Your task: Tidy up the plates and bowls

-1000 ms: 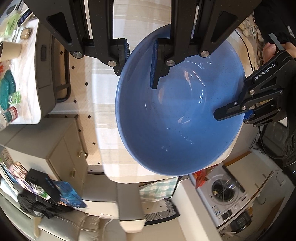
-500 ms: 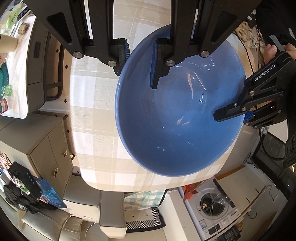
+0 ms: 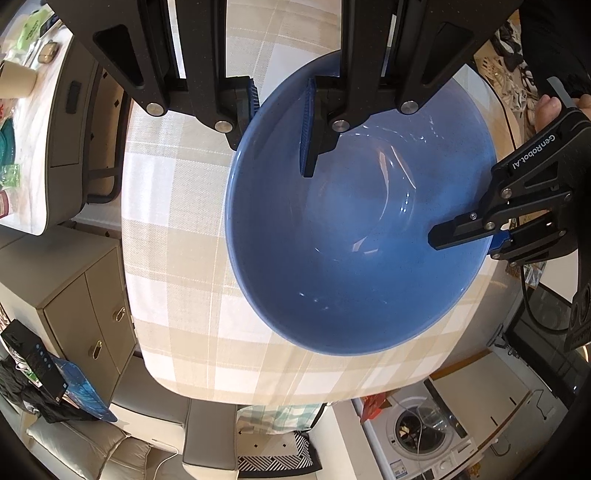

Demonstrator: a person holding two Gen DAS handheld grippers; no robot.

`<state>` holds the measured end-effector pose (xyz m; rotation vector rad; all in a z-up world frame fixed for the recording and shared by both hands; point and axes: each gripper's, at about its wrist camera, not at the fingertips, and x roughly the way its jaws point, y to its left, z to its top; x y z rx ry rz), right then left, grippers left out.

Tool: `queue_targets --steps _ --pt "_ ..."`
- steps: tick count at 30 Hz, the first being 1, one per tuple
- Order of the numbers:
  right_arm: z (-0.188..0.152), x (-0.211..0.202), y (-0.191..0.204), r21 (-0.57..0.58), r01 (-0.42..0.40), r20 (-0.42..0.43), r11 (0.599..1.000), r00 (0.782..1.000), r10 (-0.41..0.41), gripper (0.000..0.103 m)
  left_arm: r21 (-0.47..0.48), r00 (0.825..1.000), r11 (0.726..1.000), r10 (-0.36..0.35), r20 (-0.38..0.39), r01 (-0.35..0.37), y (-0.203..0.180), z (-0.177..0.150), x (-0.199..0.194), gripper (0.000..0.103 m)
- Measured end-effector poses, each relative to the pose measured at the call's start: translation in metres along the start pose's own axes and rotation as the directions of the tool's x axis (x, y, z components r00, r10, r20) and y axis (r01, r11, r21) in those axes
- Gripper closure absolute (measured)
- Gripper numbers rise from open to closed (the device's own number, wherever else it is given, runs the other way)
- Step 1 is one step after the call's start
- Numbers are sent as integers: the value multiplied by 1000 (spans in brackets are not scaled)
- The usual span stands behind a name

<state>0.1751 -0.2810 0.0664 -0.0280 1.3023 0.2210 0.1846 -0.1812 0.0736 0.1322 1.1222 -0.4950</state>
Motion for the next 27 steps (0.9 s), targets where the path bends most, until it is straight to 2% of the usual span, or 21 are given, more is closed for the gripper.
queue_targets --steps 21,27 --pt "-2 13 11 -33 46 -9 998 999 -47 84 14 1000 1000 9 -10 -9 0 -7 8 89" --pt "-3 7 11 -44 49 16 998 999 -48 76 4 1000 1000 1 11 -1 5 -10 1 79"
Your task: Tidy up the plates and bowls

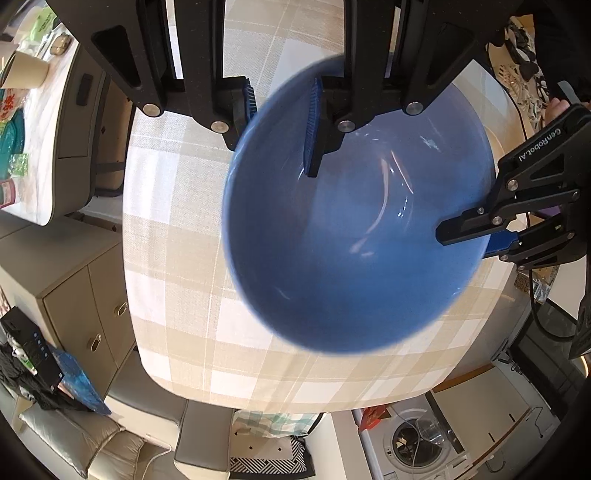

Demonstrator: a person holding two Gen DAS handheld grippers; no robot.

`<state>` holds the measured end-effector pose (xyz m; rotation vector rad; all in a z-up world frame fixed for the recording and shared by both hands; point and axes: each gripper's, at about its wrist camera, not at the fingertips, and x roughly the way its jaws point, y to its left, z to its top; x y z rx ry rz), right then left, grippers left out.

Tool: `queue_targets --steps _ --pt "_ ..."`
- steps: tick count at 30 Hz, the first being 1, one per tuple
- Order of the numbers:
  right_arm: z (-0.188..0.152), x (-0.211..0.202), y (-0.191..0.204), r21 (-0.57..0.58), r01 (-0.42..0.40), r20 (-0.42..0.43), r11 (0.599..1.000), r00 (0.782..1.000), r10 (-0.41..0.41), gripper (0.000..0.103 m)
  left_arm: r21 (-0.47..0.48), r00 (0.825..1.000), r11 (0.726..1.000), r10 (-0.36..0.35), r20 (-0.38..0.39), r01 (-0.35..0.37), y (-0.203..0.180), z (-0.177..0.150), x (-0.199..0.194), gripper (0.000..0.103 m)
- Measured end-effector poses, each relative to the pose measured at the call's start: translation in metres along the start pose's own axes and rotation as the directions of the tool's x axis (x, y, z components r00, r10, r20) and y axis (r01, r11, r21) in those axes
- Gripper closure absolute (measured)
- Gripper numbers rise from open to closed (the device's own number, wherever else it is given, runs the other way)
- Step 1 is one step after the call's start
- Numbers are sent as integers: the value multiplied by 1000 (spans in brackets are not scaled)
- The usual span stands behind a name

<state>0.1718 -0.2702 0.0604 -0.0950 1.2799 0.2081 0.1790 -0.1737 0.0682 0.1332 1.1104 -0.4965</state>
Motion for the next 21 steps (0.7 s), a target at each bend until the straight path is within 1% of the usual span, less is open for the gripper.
queue_targets --steps 1,2,3,4,5,9,11,13,14,15,17,19,21 --pt "0 -3 -1 2 -8 8 1000 1000 8 71 0 1000 1000 2 6 -2 1 0 -2 77" --pt "0 -5 -3 3 -8 13 1000 1000 8 68 0 1000 1000 3 11 -3 2 0 -4 76" --pt "0 -8 -4 3 -7 17 1000 1000 7 67 -1 1000 1000 2 18 -2 4 0 -7 75" --pt "0 -10 -5 5 -10 21 1000 1000 10 65 -3 1000 1000 2 22 -2 5 0 -8 71" --pt "-1 -12 -7 9 -15 30 1000 999 15 58 -6 1000 1000 2 28 -2 7 0 -10 66" --pt "-3 -21 -14 17 -24 61 1000 998 22 46 -21 998 1000 -17 58 18 14 -2 -18 57" --pt "-4 -25 -17 23 -28 77 999 997 26 31 -18 997 1000 -18 72 20 15 -3 -21 52" --pt "-5 -26 -20 30 -39 83 999 996 36 25 -13 997 1000 -16 79 17 15 -4 -23 50" --pt "-5 -26 -21 33 -45 85 998 996 42 24 -14 996 1000 -17 82 18 15 -5 -23 46" --pt "-6 -26 -21 34 -48 86 998 995 45 22 -15 996 1000 -21 88 22 16 -6 -24 42" --pt "-7 -25 -22 38 -60 89 998 994 56 14 -25 994 999 -21 103 24 18 -7 -26 16" --pt "-8 -25 -21 37 -67 98 997 993 63 13 -34 992 999 -28 123 32 20 -8 -29 8" --pt "-9 -25 -21 35 -83 109 996 991 78 11 -45 989 998 -39 141 45 22 -10 -32 4"
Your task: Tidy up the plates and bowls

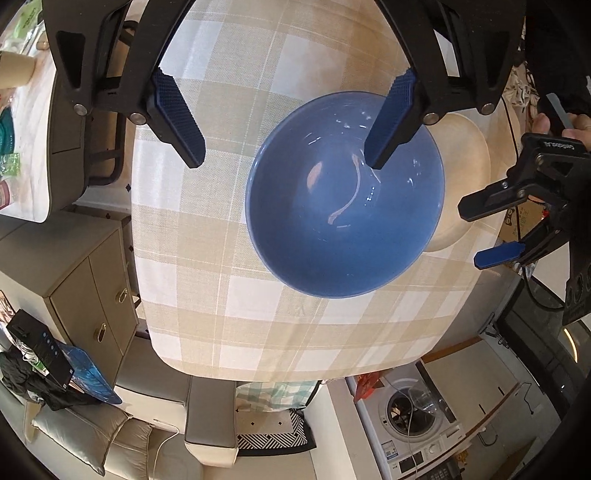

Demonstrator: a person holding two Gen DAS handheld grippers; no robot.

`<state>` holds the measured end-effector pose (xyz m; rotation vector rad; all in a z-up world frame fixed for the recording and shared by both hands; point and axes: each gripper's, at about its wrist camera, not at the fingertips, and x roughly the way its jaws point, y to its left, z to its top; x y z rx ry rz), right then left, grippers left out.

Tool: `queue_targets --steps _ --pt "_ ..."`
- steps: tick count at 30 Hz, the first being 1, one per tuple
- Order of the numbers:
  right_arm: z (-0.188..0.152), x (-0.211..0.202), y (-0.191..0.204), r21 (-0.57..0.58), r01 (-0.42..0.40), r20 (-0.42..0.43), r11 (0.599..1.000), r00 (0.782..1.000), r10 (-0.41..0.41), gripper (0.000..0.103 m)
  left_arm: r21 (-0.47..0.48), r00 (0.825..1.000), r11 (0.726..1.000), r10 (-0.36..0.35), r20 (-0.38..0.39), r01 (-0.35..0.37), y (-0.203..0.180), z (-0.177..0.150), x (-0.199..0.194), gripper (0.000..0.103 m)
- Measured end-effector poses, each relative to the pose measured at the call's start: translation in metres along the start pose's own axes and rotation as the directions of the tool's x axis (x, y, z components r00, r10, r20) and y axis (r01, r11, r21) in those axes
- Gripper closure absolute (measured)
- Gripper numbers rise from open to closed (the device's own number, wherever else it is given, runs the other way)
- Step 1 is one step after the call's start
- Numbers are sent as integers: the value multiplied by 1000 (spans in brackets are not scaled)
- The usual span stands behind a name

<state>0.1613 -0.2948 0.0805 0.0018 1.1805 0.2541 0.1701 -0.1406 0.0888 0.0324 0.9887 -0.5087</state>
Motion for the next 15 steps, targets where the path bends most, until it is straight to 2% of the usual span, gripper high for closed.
queue_targets --steps 2,15 --pt "-1 -1 0 -4 -8 14 1000 1000 8 7 -5 1000 1000 -3 16 3 2 0 -3 2" --pt "-7 1 -9 13 -42 43 999 998 41 2 -58 1000 998 -7 29 8 14 -7 -8 0"
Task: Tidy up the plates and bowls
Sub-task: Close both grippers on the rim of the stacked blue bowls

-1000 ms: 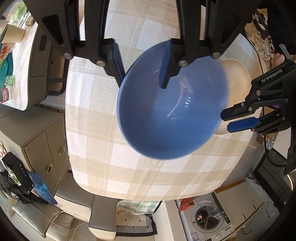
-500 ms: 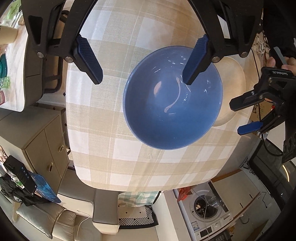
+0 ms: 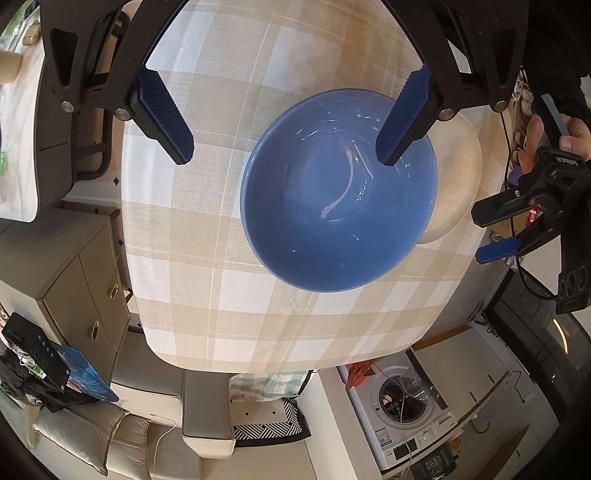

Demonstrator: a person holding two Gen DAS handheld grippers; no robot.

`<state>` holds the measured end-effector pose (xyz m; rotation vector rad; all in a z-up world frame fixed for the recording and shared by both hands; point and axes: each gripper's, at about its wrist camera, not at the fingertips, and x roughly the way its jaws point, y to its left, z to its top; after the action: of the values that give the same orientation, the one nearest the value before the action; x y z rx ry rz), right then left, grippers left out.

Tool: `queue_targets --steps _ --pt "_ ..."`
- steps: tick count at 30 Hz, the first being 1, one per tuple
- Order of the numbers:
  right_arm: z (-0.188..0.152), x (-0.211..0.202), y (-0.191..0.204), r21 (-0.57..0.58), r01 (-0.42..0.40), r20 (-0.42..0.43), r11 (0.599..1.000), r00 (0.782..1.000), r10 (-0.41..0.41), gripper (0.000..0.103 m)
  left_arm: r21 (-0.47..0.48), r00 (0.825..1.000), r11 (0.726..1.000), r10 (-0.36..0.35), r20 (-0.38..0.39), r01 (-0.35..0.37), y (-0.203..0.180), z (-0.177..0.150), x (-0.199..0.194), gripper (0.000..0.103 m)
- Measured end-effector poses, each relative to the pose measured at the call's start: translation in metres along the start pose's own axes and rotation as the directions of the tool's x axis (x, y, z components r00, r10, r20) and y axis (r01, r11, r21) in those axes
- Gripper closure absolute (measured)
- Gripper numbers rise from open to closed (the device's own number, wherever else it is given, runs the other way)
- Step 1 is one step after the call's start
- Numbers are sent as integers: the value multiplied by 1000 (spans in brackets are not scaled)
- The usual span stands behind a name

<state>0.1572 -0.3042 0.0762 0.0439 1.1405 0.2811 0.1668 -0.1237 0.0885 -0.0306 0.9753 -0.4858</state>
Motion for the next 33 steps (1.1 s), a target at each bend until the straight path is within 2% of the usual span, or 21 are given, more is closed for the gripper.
queue_targets --steps 17,33 --pt "-7 16 -16 39 12 -32 999 999 -11 2 11 998 999 45 -47 -44 -10 -7 25 0" --pt "-5 41 -26 70 5 -76 998 997 1 2 12 995 999 46 -91 -45 -14 -1 54 0"
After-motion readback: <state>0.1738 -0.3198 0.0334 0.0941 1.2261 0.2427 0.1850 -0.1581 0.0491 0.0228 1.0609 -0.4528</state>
